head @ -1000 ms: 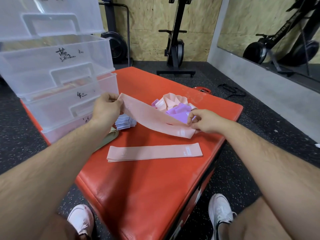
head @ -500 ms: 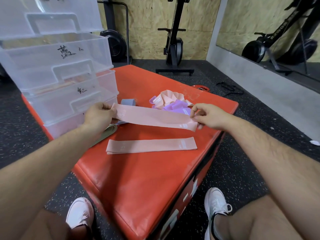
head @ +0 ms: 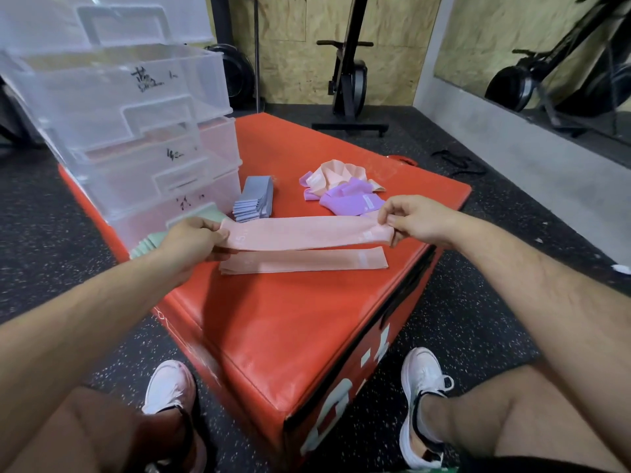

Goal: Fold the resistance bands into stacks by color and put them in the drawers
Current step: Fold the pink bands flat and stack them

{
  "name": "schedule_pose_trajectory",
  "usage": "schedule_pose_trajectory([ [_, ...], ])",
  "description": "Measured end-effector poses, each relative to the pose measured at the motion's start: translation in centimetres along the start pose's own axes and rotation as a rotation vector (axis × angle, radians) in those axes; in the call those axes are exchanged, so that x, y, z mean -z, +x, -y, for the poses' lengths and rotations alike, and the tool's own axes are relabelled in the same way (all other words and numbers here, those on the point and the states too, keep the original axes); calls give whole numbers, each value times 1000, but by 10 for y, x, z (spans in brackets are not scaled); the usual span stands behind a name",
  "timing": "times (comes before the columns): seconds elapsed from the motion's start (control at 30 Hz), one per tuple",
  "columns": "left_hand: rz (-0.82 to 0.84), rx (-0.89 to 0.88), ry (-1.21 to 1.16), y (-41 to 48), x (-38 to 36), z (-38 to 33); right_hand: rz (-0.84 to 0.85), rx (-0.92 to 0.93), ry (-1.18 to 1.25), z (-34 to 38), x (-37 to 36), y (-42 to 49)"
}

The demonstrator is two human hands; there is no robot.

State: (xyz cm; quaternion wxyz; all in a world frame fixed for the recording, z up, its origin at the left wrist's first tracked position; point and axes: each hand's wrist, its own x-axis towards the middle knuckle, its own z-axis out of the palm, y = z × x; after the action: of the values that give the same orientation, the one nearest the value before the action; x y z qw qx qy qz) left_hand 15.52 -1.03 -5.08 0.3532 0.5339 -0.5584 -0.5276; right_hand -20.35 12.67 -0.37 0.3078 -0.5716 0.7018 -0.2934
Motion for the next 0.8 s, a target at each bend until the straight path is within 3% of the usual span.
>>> schedule_pose_trajectory([
  [0.13, 12, 11, 19, -2, 0, 2, 81, -53, -10, -4, -7, 3],
  [0.33, -9, 4, 36, -1, 1, 2, 166, -119, 171, 5, -8, 2],
  [0.53, -8, 9, 26, -4, -2, -1, 42, -105, 9, -3, -10, 6],
  [0.8, -9, 49, 6, -2, 2, 0, -59, -91, 305, 0, -6, 1],
])
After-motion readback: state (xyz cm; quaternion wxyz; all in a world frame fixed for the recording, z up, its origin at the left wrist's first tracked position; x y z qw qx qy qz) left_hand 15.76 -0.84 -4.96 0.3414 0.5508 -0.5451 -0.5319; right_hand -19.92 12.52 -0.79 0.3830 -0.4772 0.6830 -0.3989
